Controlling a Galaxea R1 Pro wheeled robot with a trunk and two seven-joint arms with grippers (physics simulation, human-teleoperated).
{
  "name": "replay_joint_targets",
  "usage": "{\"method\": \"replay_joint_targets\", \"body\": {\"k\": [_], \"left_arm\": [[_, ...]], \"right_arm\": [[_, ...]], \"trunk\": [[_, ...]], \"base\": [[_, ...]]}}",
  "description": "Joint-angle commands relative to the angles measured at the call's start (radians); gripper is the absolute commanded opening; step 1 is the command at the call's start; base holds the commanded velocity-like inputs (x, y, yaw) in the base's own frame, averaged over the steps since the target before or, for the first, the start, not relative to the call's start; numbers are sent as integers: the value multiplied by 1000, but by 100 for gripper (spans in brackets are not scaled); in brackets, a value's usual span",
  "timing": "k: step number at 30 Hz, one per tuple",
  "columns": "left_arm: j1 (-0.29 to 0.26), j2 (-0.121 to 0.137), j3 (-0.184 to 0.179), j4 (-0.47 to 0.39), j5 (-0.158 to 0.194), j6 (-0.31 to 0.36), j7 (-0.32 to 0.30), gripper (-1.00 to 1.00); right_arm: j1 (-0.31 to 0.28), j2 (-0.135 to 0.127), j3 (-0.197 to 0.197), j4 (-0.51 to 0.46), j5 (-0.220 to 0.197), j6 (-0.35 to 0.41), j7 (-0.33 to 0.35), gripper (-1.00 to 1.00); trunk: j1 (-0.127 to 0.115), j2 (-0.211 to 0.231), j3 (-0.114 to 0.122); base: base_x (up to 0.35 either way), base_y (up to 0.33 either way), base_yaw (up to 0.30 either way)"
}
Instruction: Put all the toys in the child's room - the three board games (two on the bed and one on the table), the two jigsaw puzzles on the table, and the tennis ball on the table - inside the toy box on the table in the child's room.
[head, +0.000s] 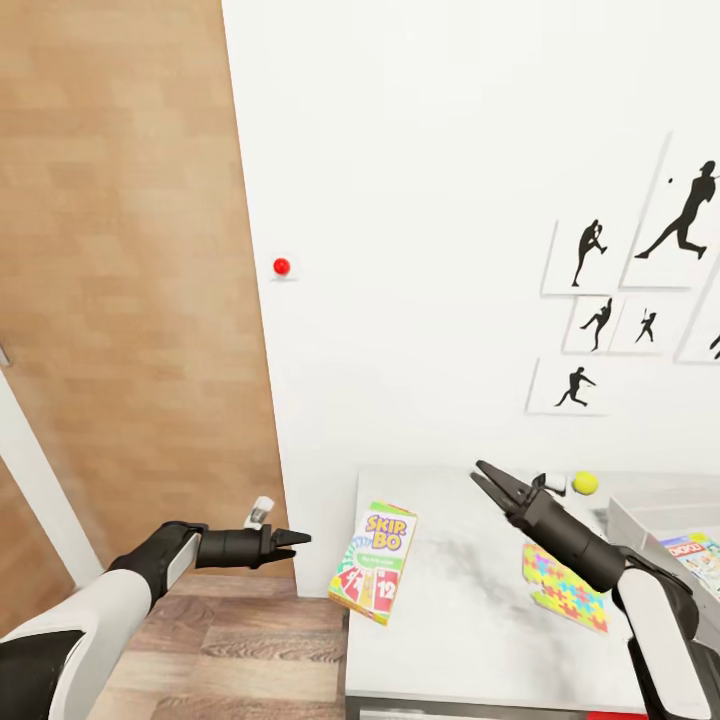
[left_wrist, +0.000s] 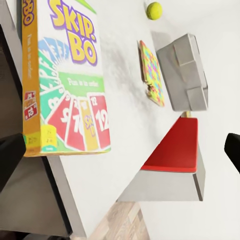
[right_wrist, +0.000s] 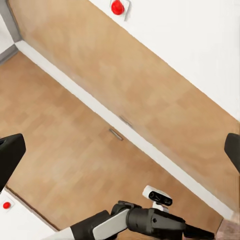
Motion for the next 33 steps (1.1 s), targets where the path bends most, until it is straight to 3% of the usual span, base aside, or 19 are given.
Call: {"method": "replay_joint_targets", "body": {"k": [1,5,7,11,16,24,33], "left_arm": [[-1,-2,4,0,0,10,-2,100],[-1,-8,3,0,-1,10,-2,100],[-1,-13,4,0,-3,10,-2,100],[-1,-17,4,0,-4,10,-2,100],[-1,-19,4,0,-5,10,-2,100],[-1,-20,4,0,-5,10,-3,100],[-1,-20,4,0,-5,10,-3,100]], "right_arm": [[4,-4,-27,-1,-2,25,20,100],[17,-10,-65,-3,-2,51,137,100],[27,-13,-76,-4,4,58,255,100],[32,-14,-81,-2,9,62,327,100],[34,-13,-82,1,12,63,350,100],[35,-13,-82,5,10,63,299,100],[36,-13,-82,5,11,62,288,100]], "trunk": [[4,-8,-5],[19,-36,-17],[27,-50,-24],[42,-78,-36],[62,-113,-52],[92,-169,-77],[127,-232,-105]], "base": [[0,0,0],[0,0,0],[0,0,0],[0,0,0],[0,0,0],[0,0,0],[0,0,0]]}}
